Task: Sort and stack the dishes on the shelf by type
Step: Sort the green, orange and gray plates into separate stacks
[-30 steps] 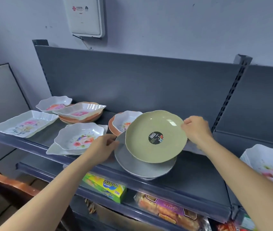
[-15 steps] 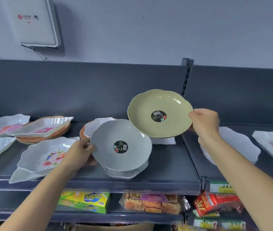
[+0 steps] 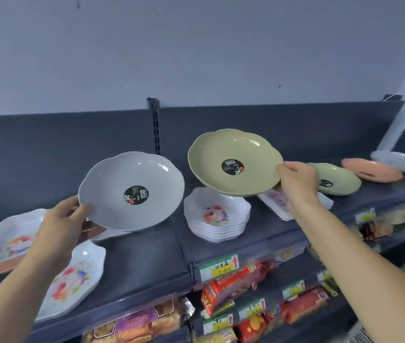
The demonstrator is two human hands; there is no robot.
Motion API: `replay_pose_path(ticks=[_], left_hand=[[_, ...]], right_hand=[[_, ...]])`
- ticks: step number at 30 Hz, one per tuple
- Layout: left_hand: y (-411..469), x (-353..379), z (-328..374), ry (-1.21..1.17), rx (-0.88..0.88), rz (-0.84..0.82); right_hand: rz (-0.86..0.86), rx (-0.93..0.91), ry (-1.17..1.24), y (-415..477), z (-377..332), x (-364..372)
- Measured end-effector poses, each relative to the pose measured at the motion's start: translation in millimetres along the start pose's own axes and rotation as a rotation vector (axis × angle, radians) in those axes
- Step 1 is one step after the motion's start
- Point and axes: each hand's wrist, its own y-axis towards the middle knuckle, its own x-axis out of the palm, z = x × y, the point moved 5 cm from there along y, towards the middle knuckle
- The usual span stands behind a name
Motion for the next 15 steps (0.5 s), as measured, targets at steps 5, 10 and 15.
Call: replay_pose_path(ticks=[5, 10, 15], left_hand=[[-6, 80, 20, 0.002, 0.056, -0.031], [-13, 174, 30, 0.005, 0.059, -0.059], [-21, 261, 31, -0.043, 0.042, -0.040]], right_hand=[[0.035, 0.038, -0.007, 59, 32, -65], [0.070, 0.100, 0.074, 113, 58, -132], [0.104, 0.123, 0.093, 162, 91, -193]])
